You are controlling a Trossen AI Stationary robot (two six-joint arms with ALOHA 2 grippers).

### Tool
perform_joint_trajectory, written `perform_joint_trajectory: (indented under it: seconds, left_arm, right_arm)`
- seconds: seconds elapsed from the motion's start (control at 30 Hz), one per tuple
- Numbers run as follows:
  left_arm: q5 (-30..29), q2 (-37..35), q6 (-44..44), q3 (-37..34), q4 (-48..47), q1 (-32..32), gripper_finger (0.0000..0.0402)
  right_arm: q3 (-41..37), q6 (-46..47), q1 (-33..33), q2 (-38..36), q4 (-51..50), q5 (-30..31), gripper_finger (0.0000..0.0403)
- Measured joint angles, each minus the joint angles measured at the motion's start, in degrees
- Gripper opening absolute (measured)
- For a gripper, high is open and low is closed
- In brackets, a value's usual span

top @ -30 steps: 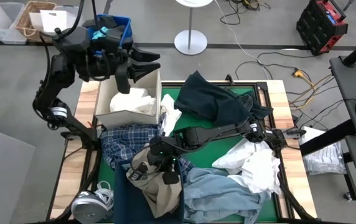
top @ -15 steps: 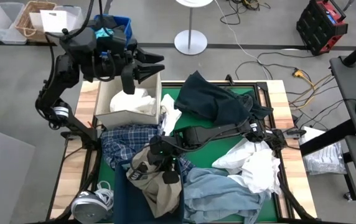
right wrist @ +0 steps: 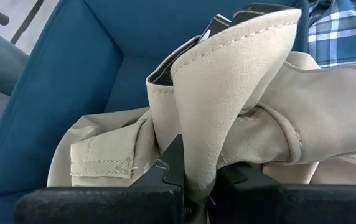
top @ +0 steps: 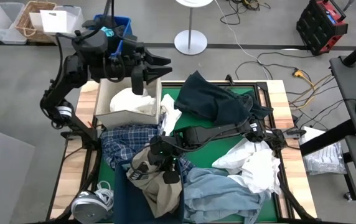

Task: Sort clothes
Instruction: Put the light brown shorts into the blue laundry organizer

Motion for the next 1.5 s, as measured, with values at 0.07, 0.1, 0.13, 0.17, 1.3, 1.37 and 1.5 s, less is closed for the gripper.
perform_joint_trajectory:
  seconds: [0.07,0.1,0.13,0.17,1.3,1.37,1.5]
  left_arm:
    - [0.0,0.2,0.0,0.0,0.0,0.0,0.0187]
    - [0.0,0.3,-0.1,0.0,0.0,0.0,0.0187]
    - [0.0,0.5,-0.2,0.0,0.0,0.0,0.0187]
    - [0.0,0.6,-0.5,0.0,0.0,0.0,0.0187]
    - [0.8,-3.0,4.3,0.0,0.6,0.0,0.0187]
    - [0.8,-3.0,4.3,0.0,0.2,0.0,0.0187]
    - [0.8,-3.0,5.2,0.0,-0.5,0.0,0.0187]
  right_arm:
    - [0.0,0.2,0.0,0.0,0.0,0.0,0.0023]
    - [0.0,0.2,0.0,0.0,0.0,0.0,0.0023]
    - [0.0,0.2,0.0,0.0,0.0,0.0,0.0023]
    - [0.0,0.2,0.0,0.0,0.0,0.0,0.0023]
    - [0.0,-1.0,-0.7,0.0,0.0,0.0,0.0023]
    - [0.0,-1.0,-0.7,0.0,0.0,0.0,0.0023]
    - [0.0,-1.6,-0.9,0.0,0.1,0.0,0.0023]
